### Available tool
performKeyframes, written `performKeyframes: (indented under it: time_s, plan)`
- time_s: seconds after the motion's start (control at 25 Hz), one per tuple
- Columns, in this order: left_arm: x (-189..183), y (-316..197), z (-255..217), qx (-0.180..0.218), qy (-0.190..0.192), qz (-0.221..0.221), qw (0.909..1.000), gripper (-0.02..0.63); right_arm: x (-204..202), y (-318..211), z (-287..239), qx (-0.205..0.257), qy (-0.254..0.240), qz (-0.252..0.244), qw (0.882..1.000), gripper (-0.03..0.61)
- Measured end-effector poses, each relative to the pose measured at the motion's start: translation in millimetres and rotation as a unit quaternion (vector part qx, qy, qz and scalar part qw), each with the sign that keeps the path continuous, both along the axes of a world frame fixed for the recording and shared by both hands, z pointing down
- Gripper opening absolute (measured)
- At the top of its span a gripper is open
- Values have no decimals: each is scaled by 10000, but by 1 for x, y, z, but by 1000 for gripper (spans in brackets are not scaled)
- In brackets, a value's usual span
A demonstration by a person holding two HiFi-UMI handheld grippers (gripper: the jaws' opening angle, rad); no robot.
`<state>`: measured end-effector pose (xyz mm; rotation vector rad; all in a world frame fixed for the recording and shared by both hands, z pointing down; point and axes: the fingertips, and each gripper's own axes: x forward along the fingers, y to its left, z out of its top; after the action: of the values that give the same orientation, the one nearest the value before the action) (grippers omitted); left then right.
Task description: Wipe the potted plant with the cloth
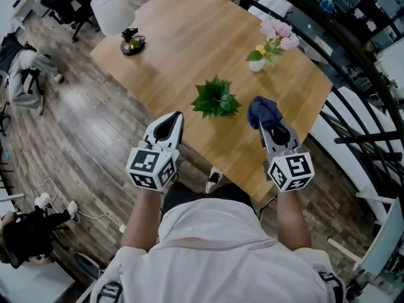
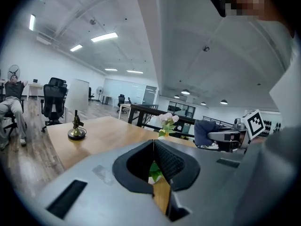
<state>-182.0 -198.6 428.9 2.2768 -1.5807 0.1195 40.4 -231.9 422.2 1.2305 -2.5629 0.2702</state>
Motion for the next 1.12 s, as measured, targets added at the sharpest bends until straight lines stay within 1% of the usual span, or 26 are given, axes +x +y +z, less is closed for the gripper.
performKeyframes:
  time_s: [0.12,0.24,0.36,0.44,0.52,0.6,0.68,0.72,0.8,0.84,0.92,1.0,1.08,1.12]
  plan:
    - [2,-24,14,-199,43,-25,9998,17,3,-22,10,-162,-52,2,9999,132]
    - [0,-48,24,-313,94,89,9994,17,-3,-32,23,-373,-72,24,9993,132]
    - [-10,-72,41,-500,281,215,9981,17,-15,-40,35,-526,5,120,9985,132]
    - [-20,-86,63,-821,505,319,9948,17,-24,-41,38,-613,13,238,9978,132]
    - [-30,-99,92,-1274,787,430,9878,18,-31,-39,42,-729,34,366,9967,132]
    - [-32,-111,126,-1729,1021,644,9775,18,-38,-39,46,-834,79,511,9952,132]
    - [-24,-119,159,-2192,1253,1005,9624,27,-45,-39,49,-914,121,652,9936,132]
    - [-17,-121,173,-2421,1459,1206,9516,50,-48,-40,51,-944,140,706,9929,132]
    - [-4,-127,190,-2785,2000,1528,9269,135,-54,-39,54,-988,189,776,9919,132]
    - [1,-130,194,-2891,2231,1639,9164,140,-56,-38,56,-1007,222,802,9914,132]
    - [13,-133,196,-3012,2535,1862,9002,141,-57,-34,62,-1092,261,874,9898,132]
    - [27,-136,195,-3100,2648,2116,8883,141,-54,-31,70,-1283,206,969,9868,132]
    - [38,-139,194,-3149,2672,2274,8819,140,-53,-31,80,-1541,-6,1024,9827,132]
    - [42,-139,194,-3158,2671,2304,8809,141,-53,-31,84,-1688,-198,1029,9801,132]
